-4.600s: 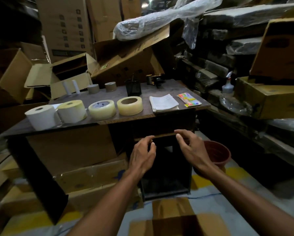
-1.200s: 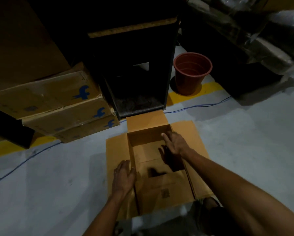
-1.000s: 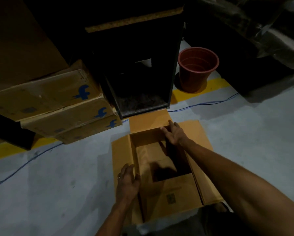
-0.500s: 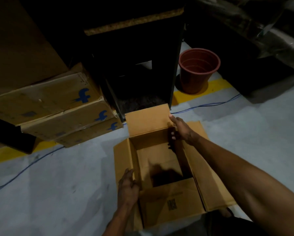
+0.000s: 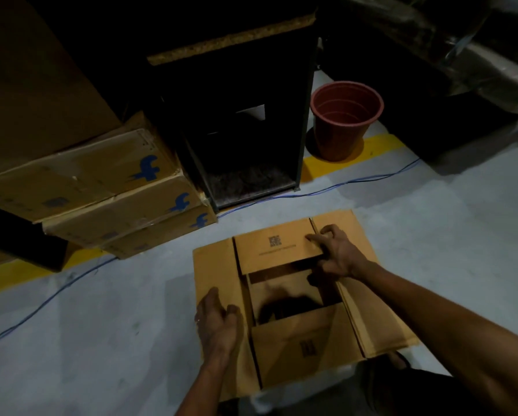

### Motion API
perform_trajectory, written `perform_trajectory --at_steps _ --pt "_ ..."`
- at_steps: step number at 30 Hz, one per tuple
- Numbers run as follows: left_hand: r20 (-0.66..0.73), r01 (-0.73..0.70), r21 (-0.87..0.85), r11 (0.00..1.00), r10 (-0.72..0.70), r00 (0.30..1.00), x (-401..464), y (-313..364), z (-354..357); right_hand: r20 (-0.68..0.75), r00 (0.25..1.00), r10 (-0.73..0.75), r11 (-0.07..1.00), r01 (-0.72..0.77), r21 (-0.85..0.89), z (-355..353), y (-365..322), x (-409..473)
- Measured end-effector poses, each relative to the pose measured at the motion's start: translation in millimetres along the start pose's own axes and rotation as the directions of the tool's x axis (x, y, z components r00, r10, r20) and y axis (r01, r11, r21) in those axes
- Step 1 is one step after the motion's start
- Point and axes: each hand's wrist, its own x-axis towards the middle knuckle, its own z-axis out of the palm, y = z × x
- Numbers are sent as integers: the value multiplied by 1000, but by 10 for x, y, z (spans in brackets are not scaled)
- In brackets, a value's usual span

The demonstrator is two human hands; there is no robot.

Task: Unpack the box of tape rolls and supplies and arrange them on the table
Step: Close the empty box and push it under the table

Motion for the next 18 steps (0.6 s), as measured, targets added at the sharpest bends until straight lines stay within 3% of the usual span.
perform_trajectory --at_steps 4,6,10,18 --pt "-31 135 39 990 -134 991 -13 -81 -76 41 999 18 925 -2 -380 62 -86 -208" --pt "-19 167 -10 986 -167 986 -13 -104 -103 62 997 43 885 -9 -466 115 -112 -270" --pt "-62 220 -125 967 -229 971 -53 -13 -160 90 990 107 906 -60 -418 71 -139 -363" --pt "-194 121 -52 991 -129 973 -371 434 -275 34 991 128 960 -116 -254 -173 76 -649"
